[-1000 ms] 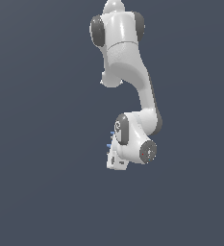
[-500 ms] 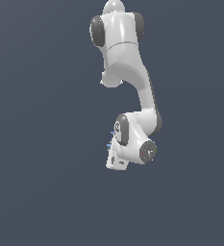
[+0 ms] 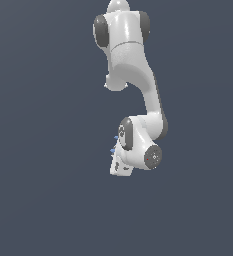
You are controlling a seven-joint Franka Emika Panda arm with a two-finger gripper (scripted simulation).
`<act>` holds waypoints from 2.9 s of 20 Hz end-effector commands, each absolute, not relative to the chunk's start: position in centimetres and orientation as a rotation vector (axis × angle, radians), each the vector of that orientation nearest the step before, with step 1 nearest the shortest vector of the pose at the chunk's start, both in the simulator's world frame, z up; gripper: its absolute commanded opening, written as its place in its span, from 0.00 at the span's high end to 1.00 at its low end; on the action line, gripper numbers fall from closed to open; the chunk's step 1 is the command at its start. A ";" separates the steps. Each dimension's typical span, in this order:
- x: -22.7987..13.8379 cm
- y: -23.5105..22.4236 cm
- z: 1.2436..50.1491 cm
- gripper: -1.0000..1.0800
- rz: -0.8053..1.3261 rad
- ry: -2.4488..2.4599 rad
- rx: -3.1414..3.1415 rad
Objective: Pick up the object and move it to a goal position.
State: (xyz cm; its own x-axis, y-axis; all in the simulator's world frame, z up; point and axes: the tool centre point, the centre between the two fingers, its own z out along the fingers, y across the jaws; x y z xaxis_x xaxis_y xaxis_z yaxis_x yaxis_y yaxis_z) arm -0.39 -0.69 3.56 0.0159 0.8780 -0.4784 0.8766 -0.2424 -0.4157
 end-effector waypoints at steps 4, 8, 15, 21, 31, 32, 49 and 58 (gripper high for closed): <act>-0.7 -1.6 5.4 1.00 1.056 -1.932 -2.239; -1.2 -2.9 7.8 1.00 1.056 -1.932 -2.239; -2.4 -6.2 14.3 1.00 1.056 -1.931 -2.240; -3.7 -9.6 21.0 1.00 1.056 -1.929 -2.240; -5.6 -15.2 32.0 1.00 1.054 -1.927 -2.241; -5.8 -15.7 33.1 1.00 1.054 -1.927 -2.241; -7.7 -23.2 47.8 1.00 1.055 -1.929 -2.240; -7.7 -24.3 49.8 1.00 1.056 -1.932 -2.240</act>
